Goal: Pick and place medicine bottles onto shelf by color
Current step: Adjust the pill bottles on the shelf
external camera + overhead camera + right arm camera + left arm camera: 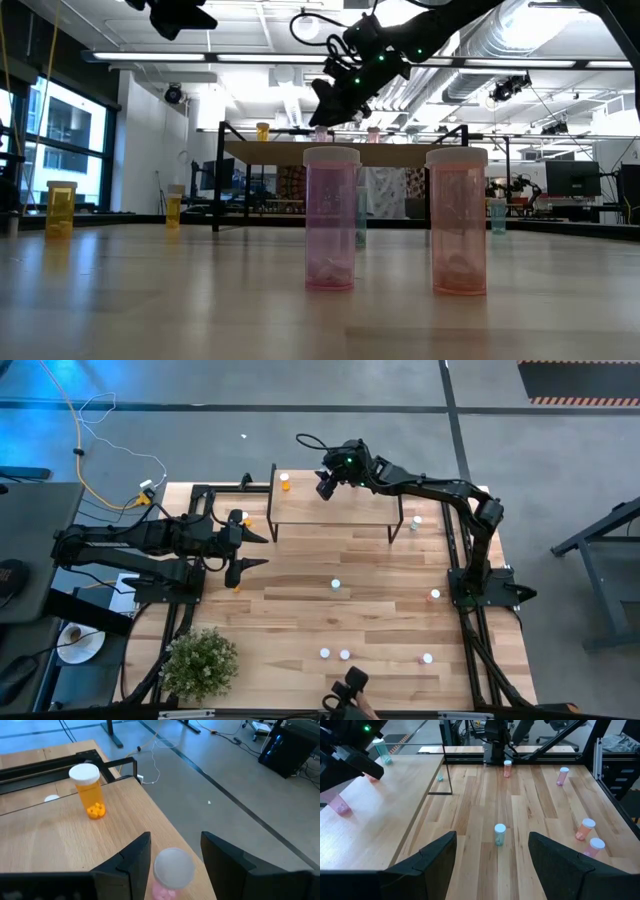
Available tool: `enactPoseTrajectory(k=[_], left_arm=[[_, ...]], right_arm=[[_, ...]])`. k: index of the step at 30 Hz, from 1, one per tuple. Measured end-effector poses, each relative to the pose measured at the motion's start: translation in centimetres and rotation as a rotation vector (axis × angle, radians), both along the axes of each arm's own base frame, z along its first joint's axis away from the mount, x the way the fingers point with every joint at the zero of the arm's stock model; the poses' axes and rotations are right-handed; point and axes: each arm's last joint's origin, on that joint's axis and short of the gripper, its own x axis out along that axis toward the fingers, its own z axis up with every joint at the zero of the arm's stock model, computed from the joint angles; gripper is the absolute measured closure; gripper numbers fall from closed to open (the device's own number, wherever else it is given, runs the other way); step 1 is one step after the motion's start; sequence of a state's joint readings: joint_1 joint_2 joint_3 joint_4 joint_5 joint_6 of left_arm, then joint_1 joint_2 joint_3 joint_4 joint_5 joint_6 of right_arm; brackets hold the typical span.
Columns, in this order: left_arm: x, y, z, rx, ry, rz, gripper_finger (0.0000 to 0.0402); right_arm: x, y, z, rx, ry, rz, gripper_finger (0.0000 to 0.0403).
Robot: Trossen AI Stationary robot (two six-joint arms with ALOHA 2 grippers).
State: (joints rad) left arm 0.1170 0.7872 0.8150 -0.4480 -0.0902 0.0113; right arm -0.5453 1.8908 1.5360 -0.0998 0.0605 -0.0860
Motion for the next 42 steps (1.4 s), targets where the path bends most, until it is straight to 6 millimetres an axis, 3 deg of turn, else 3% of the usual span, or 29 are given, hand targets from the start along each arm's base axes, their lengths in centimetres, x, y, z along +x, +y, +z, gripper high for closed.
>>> enactPoseTrajectory(k=[5, 13, 22, 26, 34, 38, 42], left_arm=[[0.0, 0.0, 0.0, 0.0, 0.0, 0.0, 0.0165], [0.0, 0.0, 0.0, 0.0, 0.0, 0.0, 0.0165], [-0.4, 0.1, 0.3, 0.025, -0.015, 0.053, 0.0165], [-0.9, 0.2, 0.6, 0.042, -0.036, 0.089, 0.0165], [-2.0, 0.1, 1.2, 0.08, -0.078, 0.092, 0.0165], [-1.9, 0.4, 1.5, 0.158, -0.082, 0.167, 0.0165], [-1.5, 0.7, 1.6, 0.229, -0.078, 0.259, 0.0165]], right_arm=[[-0.1, 0.1, 0.4, -0.005, -0.008, 0.0, 0.0237], [-0.8, 1.0, 2.7, -0.035, -0.058, 0.01, 0.0237], [0.9, 4.2, 2.9, -0.024, -0.07, 0.143, 0.0237], [1.9, 5.8, 3.8, -0.102, -0.139, 0.225, 0.0237], [2.9, 7.1, 7.0, -0.197, -0.302, 0.287, 0.0237], [2.7, 7.3, 9.0, -0.252, -0.22, 0.249, 0.0237], [1.6, 7.6, 12.6, -0.326, -0.078, 0.178, 0.0237]])
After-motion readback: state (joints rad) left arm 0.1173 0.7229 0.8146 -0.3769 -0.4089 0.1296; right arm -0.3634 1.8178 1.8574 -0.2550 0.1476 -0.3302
